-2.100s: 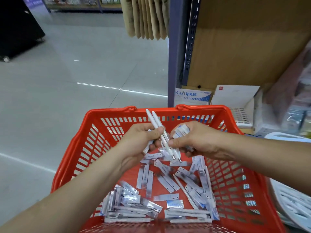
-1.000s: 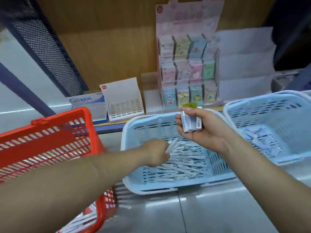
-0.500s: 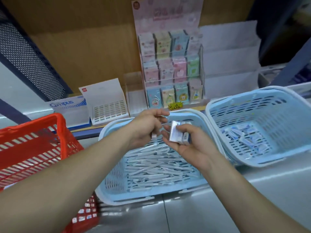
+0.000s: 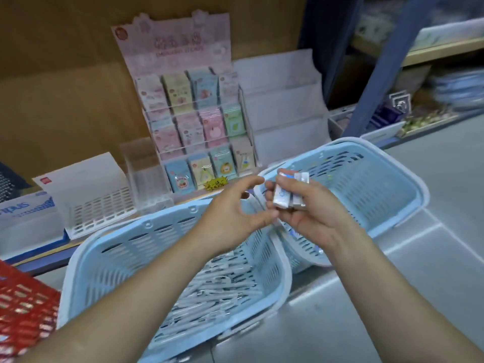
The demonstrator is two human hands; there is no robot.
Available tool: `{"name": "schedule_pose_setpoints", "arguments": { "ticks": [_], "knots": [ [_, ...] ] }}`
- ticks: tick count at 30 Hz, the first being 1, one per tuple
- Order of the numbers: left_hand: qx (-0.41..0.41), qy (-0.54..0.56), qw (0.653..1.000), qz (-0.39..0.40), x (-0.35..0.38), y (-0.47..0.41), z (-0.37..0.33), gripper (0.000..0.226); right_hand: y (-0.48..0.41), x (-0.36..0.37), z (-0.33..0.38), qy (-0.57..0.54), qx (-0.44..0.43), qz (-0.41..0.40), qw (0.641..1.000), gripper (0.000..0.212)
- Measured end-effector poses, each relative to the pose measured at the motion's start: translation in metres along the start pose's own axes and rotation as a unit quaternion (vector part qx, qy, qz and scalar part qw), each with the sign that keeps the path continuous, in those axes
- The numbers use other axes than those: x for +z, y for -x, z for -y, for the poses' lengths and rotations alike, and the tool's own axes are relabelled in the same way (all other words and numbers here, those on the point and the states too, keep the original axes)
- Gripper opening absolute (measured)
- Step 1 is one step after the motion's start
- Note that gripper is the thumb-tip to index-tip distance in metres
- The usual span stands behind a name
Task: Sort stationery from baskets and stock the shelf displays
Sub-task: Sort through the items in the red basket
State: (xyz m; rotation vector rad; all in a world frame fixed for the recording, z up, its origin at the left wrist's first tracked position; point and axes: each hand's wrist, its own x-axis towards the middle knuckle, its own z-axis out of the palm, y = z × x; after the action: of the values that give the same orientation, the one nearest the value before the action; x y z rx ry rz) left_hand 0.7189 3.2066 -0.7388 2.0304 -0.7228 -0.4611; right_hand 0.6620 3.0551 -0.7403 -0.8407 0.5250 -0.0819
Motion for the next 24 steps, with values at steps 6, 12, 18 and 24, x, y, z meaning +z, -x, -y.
{"name": "schedule_pose_setpoints", "arguments": {
  "ticks": [6,12,18,24],
  "knots": [
    [0.036,-0.315,0.948,0.024,0.048,-0.03,0.01,0.038,-0.047,-0.089,0.025,0.055,0.082,-0.203,0.974,0.009],
    [-0.009,-0.373,0.927,-0.035,0.061,-0.055,0.012,0.062,-0.087,-0.1,-0.005,0.125,0.163,-0.274,0.94,0.02],
    [-0.042,-0.347,0.936,-0.048,0.056,-0.07,0.019,0.057,-0.103,-0.099,-0.01,0.092,0.183,-0.232,0.951,0.07],
    [0.015,-0.349,0.937,-0.01,0.037,-0.062,0.021,0.06,-0.077,-0.075,-0.006,0.319,0.065,-0.219,0.92,0.058]
  ]
}}
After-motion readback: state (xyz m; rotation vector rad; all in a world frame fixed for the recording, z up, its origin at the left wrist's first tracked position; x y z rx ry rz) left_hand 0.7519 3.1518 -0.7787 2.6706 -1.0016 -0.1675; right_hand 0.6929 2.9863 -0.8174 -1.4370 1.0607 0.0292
